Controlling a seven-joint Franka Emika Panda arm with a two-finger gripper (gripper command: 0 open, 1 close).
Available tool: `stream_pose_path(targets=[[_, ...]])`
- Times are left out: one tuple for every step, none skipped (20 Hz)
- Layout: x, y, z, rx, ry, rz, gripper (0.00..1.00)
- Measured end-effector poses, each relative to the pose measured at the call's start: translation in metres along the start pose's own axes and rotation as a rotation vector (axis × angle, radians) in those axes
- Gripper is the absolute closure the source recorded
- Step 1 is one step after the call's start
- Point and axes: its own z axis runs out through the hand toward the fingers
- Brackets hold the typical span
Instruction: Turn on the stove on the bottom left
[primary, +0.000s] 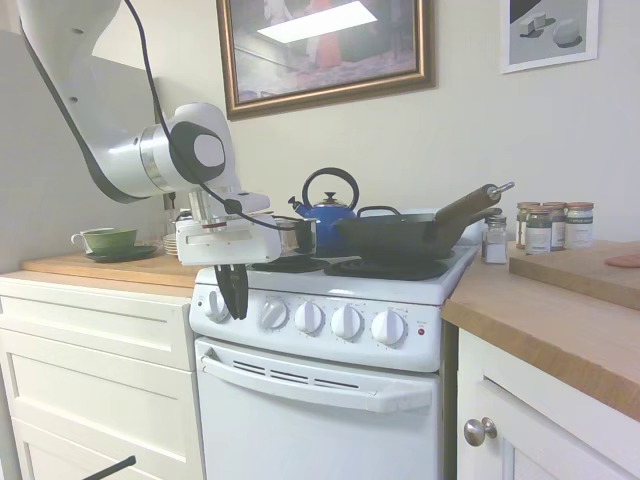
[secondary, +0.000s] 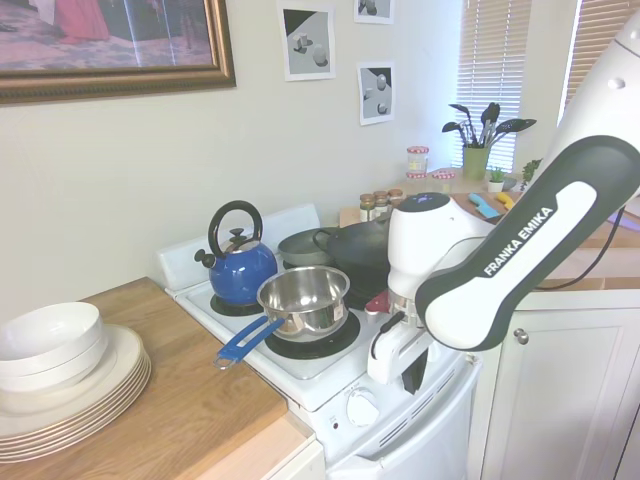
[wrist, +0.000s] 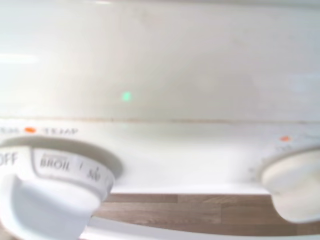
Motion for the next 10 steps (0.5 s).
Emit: stream_pose_path(targets=[[0.001,0.003,-0.003,0.003,0.003,0.006,1.0],[0.002,0.006,-0.005,0.006,0.005,0.014,1.0],[0.003,0.01,-0.007,0.008,0.006,0.022,1.0],[0.004,0.012,-0.008,0.011,0.007,0.032,1.0],[0.006,0.013,-0.01,0.013,0.008,0.041,1.0],[0.007,0.014,-0.011,0.016,0.007,0.048,1.0],[0.008,0.015,-0.012,0.019,0.006,0.057,1.0],[0.009,0.016,-0.013,0.025,0.005,0.068,1.0],[0.011,0.017,-0.016,0.03,0.005,0.08,0.0],[0.012,0.018,-0.018,0.037,0.003,0.095,0.0]])
